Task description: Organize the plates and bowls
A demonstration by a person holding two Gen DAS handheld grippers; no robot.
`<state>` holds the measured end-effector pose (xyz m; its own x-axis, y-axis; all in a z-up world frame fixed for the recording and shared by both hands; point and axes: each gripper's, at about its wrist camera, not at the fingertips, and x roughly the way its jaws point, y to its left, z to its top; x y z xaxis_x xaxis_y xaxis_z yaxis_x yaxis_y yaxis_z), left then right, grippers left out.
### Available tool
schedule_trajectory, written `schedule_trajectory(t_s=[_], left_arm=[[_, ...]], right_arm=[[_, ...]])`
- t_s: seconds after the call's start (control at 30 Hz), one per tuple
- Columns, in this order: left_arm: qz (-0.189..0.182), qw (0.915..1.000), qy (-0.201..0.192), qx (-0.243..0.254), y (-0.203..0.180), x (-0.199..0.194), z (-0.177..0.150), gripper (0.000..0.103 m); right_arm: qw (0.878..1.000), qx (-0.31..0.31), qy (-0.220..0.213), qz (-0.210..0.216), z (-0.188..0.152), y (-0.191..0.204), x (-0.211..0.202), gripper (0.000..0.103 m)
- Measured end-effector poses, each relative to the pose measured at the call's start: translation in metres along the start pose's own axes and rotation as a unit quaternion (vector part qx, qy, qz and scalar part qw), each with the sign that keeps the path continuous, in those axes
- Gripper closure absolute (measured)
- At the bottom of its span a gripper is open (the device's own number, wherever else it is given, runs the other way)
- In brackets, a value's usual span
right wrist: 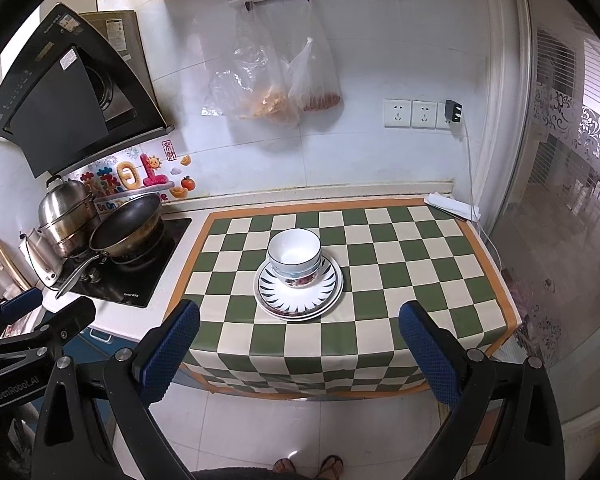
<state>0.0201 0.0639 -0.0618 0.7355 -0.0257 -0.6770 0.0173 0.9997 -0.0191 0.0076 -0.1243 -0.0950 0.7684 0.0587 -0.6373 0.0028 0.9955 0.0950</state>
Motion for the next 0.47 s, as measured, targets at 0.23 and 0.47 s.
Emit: schedule_trajectory(t_s=[0.23,0.47], left_arm=[[0.002,1.0000,0.002,0.000,0.0012,0.0014,-0.0003,0.000],[0.003,1.0000,0.000,0.003,0.0036,0.0047,-0.0023,0.000]], right_arm=[[1.000,0.002,0.001,0.001,-0.0011,0.0007,0.0014,0.001],[1.000,0.003,0.002,0.000,-0.0007,0.0019,0.0003,0.001]])
